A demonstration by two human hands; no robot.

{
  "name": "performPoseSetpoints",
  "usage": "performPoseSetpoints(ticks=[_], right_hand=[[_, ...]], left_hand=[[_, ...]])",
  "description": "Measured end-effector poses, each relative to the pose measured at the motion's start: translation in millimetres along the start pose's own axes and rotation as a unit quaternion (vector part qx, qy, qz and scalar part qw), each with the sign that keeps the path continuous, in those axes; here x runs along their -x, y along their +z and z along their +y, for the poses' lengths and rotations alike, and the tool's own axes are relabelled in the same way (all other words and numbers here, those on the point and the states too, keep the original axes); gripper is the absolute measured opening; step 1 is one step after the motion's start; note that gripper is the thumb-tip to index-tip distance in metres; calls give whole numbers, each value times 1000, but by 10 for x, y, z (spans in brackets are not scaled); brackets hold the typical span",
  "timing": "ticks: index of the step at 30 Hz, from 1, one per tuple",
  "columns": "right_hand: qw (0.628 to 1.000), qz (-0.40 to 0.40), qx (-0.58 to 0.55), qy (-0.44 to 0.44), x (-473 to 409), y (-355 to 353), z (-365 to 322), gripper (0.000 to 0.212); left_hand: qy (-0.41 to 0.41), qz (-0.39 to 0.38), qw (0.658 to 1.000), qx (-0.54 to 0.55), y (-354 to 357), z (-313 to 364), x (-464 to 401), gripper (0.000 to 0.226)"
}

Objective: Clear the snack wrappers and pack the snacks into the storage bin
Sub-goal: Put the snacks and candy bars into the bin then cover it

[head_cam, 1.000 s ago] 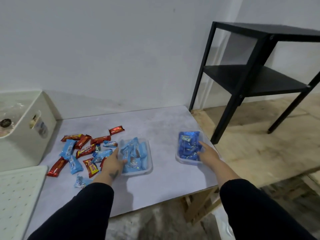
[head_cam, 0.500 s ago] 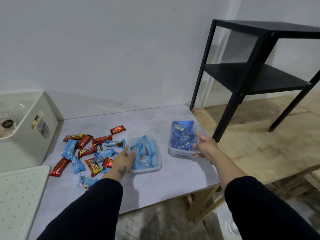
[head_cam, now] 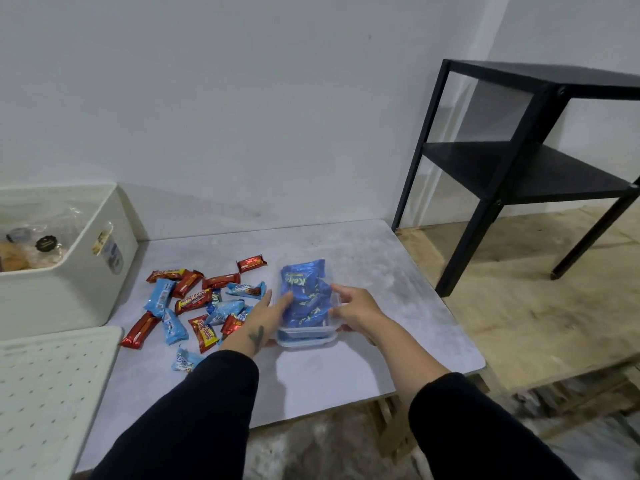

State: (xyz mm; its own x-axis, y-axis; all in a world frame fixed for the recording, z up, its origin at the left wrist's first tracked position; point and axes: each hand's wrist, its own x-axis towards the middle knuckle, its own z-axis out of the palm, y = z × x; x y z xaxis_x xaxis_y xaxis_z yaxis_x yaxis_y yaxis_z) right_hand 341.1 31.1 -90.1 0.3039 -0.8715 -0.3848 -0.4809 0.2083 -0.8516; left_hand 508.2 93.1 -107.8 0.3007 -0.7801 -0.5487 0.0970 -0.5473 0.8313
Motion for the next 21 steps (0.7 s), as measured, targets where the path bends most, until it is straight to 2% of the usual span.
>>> performPoseSetpoints(ticks=[4, 10, 14, 21], right_hand=[[999, 0, 28, -31, -63, 49, -43, 53], [999, -39, -25, -21, -161, 172, -46, 56], [998, -48, -20, -25, -188, 195, -101, 61], [995, -74, -11, -67, -167, 326, -820, 77]], left_hand=[[58, 1, 998, 4, 17, -34, 44, 81], [67, -11, 998, -1, -17, -36, 11, 76], [80, -4, 997, -3, -93, 4, 23, 76], [160, 46, 986, -18, -571, 445, 260, 75]])
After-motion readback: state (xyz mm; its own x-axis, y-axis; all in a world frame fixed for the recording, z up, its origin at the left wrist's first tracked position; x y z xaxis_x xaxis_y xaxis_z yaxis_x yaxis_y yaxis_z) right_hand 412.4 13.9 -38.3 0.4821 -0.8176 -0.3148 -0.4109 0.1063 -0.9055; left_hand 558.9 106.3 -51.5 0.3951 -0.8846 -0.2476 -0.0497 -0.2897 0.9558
